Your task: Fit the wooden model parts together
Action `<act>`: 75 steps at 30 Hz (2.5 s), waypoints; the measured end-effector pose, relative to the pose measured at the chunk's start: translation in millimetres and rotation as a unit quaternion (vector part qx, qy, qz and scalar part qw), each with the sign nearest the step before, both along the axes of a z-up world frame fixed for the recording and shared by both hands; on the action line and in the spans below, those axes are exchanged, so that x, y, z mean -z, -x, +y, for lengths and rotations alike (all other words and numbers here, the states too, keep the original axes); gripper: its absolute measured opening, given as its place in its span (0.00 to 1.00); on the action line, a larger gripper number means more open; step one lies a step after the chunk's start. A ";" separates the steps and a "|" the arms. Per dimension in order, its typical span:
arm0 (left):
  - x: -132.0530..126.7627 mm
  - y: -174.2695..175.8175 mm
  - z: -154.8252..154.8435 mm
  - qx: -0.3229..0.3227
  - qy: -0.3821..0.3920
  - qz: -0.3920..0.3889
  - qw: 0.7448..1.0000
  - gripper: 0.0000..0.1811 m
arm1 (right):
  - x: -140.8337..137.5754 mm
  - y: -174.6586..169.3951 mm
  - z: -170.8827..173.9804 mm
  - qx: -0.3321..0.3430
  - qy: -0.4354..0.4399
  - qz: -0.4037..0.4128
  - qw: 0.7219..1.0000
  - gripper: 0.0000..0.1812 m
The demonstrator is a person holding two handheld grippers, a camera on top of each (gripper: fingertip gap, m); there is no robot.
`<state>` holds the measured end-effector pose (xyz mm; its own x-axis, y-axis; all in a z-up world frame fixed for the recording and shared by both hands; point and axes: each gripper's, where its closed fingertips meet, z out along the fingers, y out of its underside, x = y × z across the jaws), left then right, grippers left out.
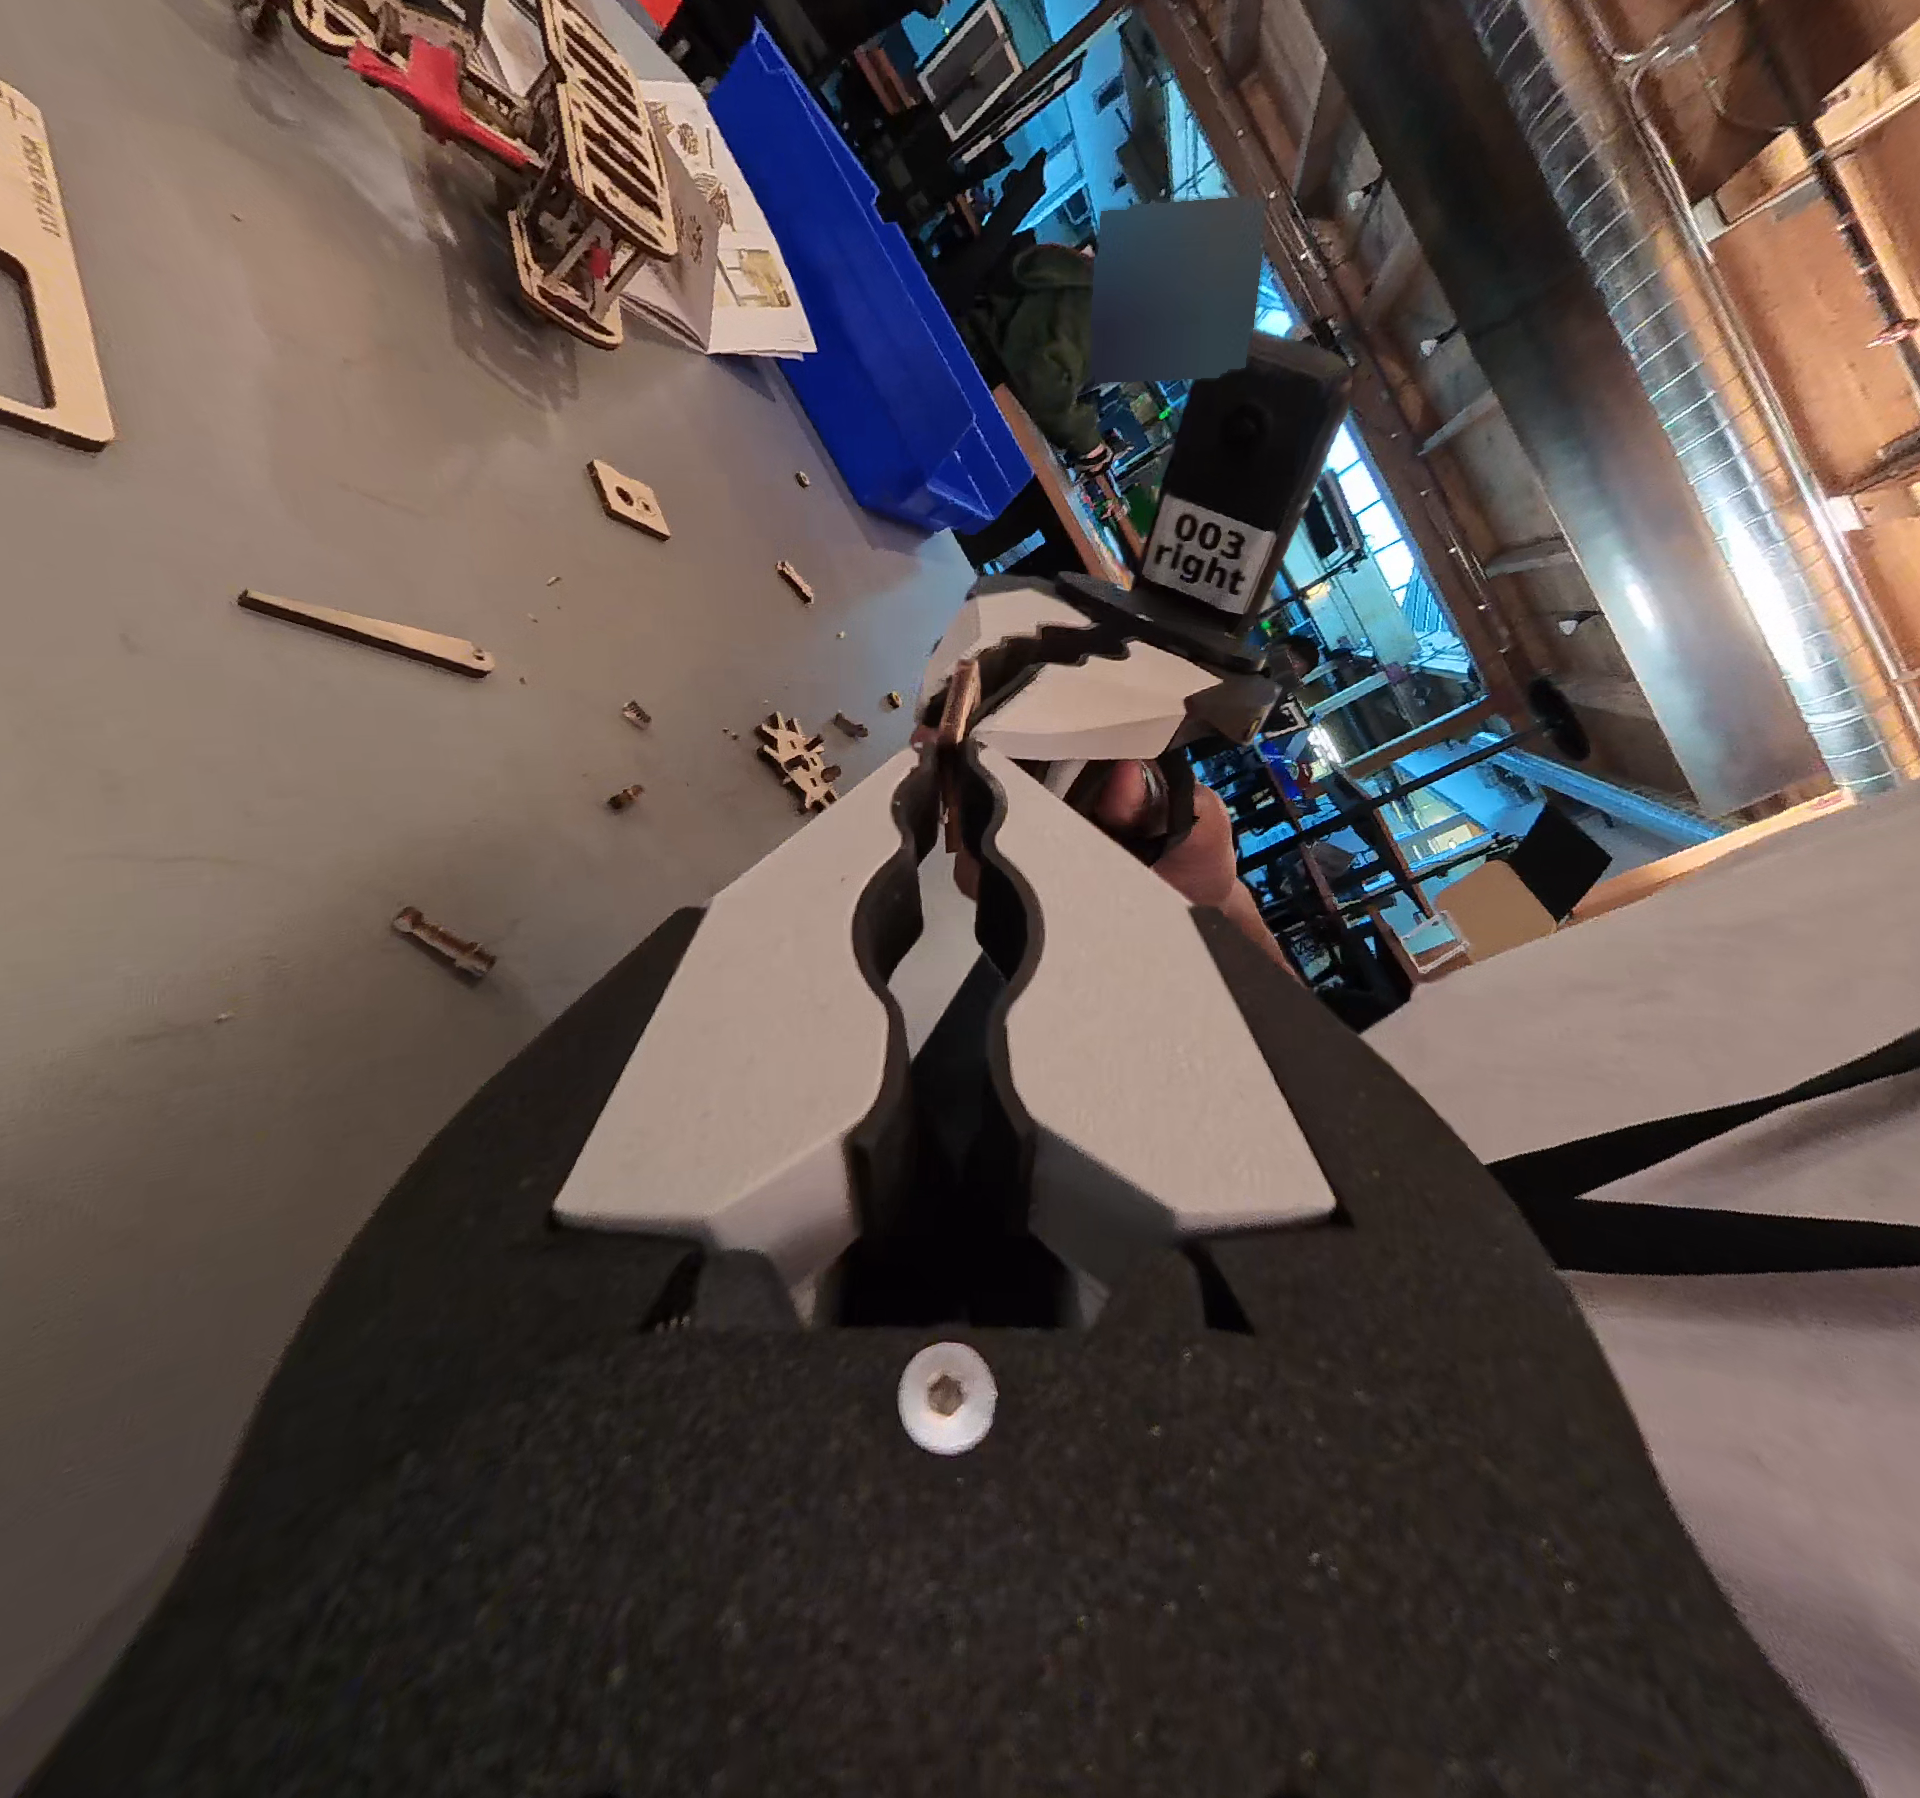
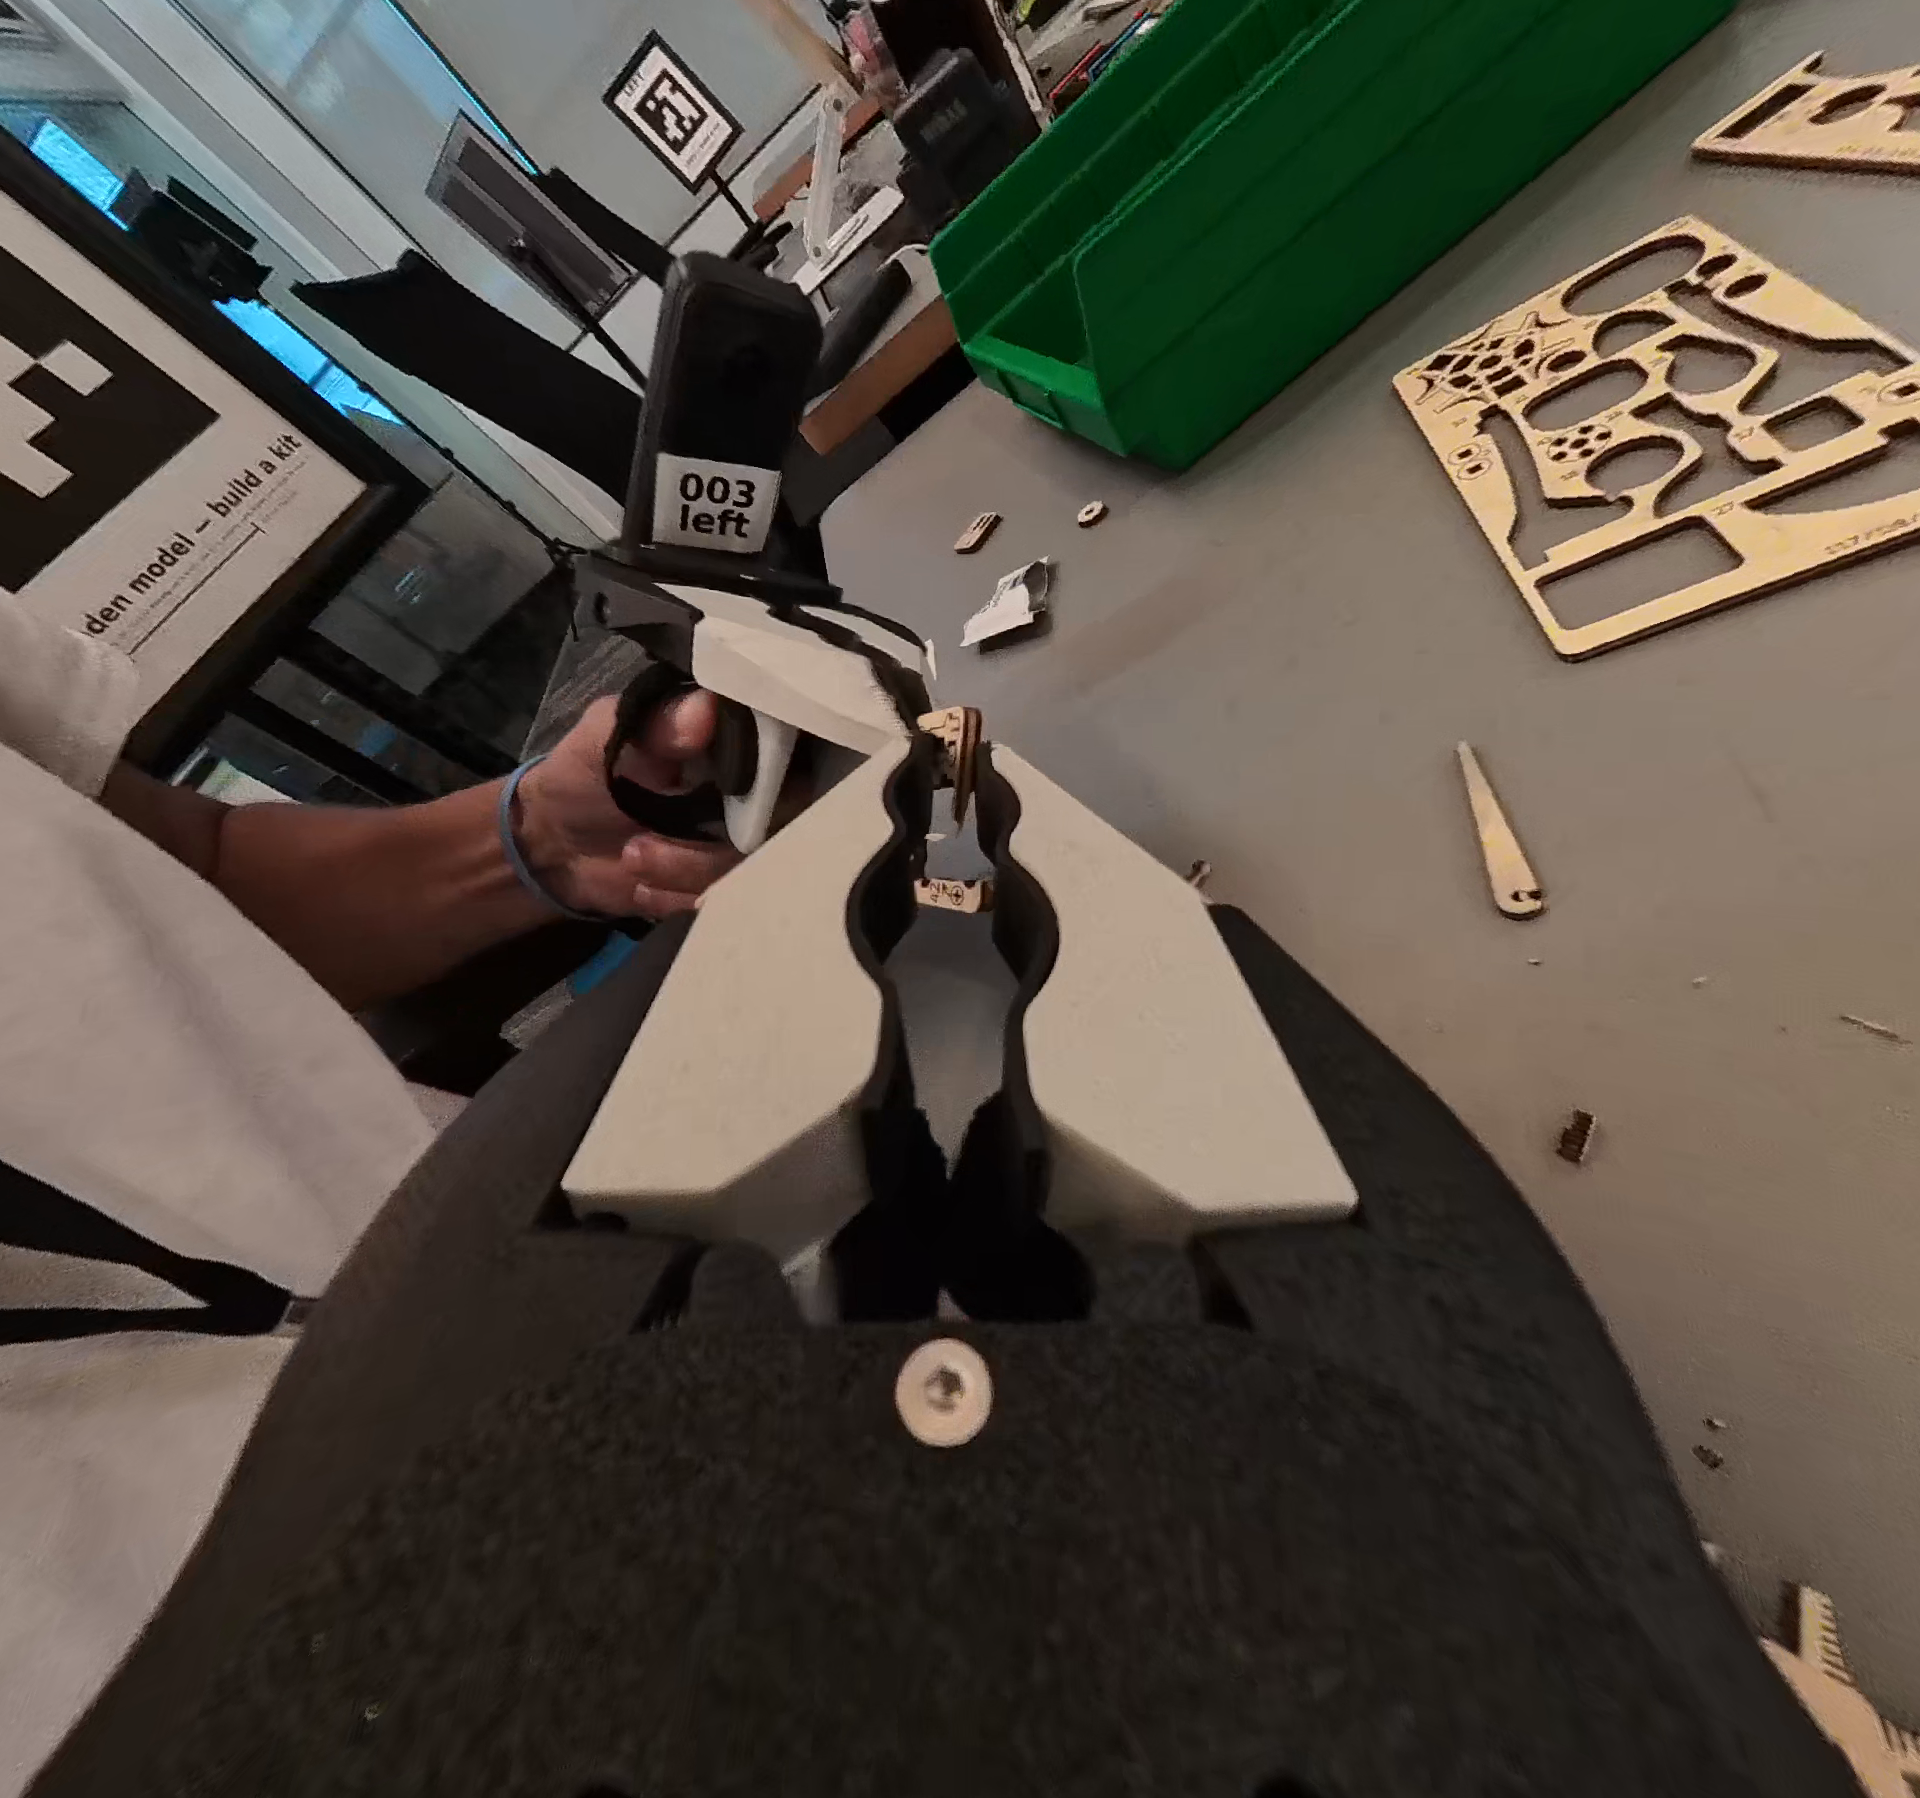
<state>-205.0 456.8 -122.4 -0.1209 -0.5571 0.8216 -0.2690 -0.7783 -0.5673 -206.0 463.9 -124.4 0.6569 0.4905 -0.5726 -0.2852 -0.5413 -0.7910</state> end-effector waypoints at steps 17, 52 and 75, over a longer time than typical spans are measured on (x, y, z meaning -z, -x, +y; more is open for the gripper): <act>2.6 4.1 25.9 -0.043 0.062 -0.014 0.997 0.00 | 0.0 -24.9 7.4 0.058 -0.045 0.058 0.996 0.14; -5.2 11.1 -13.8 0.150 -0.206 0.054 0.965 0.02 | 9.3 20.7 -36.7 -0.155 0.158 0.092 0.971 0.01; -14.1 -10.8 20.4 -0.048 0.039 -0.013 0.998 0.00 | -9.5 -8.4 7.9 0.057 0.021 0.226 0.972 0.03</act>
